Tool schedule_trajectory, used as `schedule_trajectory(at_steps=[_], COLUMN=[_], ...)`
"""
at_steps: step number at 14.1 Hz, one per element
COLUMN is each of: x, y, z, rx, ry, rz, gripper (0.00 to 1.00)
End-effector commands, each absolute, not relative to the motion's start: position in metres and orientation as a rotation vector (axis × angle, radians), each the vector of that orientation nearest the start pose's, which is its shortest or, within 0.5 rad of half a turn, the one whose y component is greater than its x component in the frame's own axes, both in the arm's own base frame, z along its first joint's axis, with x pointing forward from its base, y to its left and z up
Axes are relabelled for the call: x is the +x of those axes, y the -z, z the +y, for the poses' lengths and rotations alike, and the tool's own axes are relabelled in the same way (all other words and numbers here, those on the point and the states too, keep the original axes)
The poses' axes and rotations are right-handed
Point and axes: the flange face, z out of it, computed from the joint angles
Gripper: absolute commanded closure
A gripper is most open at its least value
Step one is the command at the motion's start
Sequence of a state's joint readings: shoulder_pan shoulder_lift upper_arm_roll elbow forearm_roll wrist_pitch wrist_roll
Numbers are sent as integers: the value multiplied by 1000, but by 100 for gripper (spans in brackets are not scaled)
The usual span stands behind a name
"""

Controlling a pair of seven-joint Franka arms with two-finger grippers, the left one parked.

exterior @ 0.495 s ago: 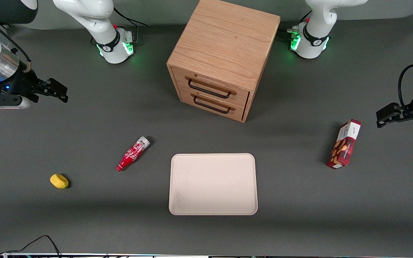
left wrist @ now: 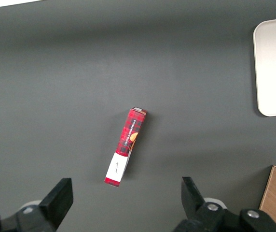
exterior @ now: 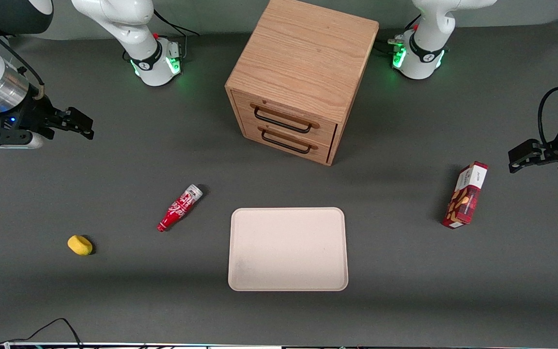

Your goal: Place coke bottle on tray

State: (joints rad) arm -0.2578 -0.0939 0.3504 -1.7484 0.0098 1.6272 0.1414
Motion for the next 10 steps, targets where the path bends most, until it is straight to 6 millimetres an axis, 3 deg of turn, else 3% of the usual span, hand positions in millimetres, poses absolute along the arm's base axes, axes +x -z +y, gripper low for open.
schedule_trajectory(at_steps=[1,4,7,10], x=[547,568,582,591], y=[-578,-536,-472,-401], z=[90,130,151,154], rx=[-3147,-3103,-3058,-2989], ry=[-67,-56,-86,-150], rz=[114,346,524,776], gripper=[0,0,0,0])
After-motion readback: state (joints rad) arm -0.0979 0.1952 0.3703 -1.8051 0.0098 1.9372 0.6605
